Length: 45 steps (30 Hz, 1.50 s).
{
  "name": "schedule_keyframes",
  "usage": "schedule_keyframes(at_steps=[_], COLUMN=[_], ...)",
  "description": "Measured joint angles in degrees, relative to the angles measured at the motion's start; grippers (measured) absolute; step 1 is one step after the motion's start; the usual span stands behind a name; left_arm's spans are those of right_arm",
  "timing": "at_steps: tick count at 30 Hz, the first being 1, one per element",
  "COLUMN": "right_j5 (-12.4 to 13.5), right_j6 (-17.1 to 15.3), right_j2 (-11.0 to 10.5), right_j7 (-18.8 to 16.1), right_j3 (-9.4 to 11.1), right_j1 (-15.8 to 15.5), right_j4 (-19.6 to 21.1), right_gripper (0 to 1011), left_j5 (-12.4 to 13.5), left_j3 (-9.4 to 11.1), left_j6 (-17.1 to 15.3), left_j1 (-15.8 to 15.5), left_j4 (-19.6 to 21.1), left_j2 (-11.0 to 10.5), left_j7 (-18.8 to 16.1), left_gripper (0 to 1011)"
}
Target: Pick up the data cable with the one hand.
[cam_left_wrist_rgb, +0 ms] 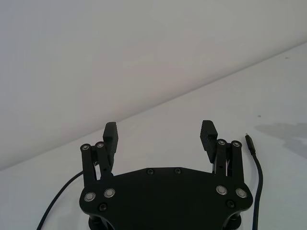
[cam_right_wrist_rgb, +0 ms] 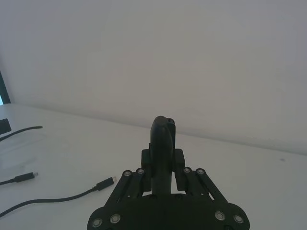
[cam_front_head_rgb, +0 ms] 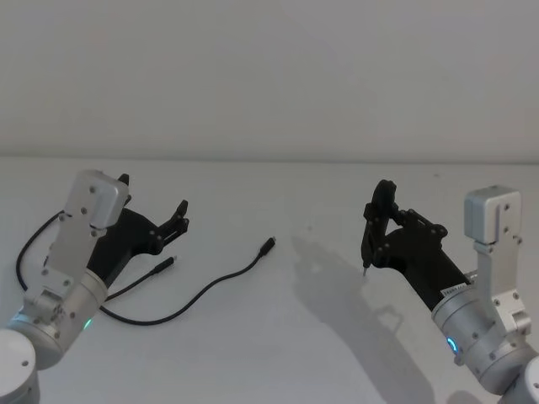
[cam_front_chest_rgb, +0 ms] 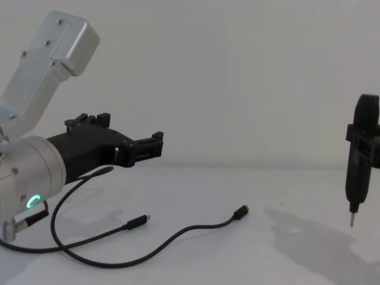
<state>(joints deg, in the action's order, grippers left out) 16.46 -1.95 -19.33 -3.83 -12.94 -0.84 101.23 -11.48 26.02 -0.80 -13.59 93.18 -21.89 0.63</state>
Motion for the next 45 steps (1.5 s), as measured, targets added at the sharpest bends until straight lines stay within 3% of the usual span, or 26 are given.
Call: schedule_keyframes(at_steps=[45], right_j5=[-0.01], right_j6=[0.00], right_j2=[0.06], right_j7=[0.00], right_j3=[0.00], right_j1=[0.08], right_j4=[-0.03], right_gripper=[275], left_j5=[-0.08], left_j3=[0.01], left_j6=[-0.02], left_j1=[-0.34], left_j4=[-0.29], left_j2=[-0.01], left_j7=[0.74], left_gripper=[1001])
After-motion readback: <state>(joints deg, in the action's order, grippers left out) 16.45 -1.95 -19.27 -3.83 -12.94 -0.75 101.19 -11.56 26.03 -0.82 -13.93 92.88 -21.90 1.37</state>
